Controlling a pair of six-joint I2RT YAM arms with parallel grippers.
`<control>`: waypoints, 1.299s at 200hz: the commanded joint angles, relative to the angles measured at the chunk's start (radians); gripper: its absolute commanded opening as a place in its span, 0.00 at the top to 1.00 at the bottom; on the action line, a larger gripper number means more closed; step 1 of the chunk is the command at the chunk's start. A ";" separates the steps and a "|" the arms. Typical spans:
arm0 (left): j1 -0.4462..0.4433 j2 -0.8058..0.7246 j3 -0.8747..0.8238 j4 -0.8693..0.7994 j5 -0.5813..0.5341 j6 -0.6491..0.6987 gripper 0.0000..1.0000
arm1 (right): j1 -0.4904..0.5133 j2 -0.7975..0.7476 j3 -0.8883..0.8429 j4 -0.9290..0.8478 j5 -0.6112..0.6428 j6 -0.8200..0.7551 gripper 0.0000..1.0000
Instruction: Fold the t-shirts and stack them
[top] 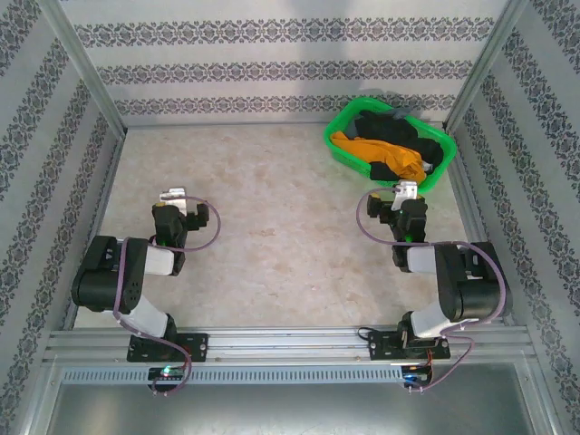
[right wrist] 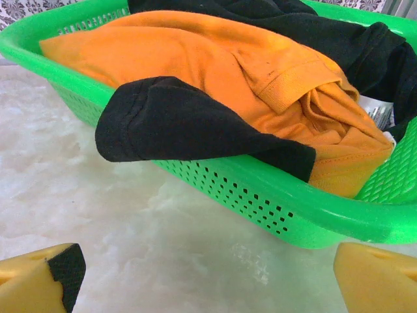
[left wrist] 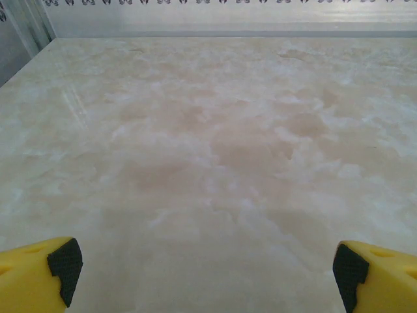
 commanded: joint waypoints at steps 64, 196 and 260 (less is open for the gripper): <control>0.012 -0.005 0.002 0.014 0.024 0.012 0.00 | -0.004 0.001 0.007 0.003 -0.021 -0.020 0.02; -0.091 -0.572 0.375 -1.011 -0.214 -0.505 0.00 | -0.021 -0.470 0.349 -0.751 -0.073 0.558 0.02; -0.161 -0.346 0.642 -1.198 0.086 -0.565 0.02 | -0.014 -0.019 0.966 -1.356 0.069 0.576 0.28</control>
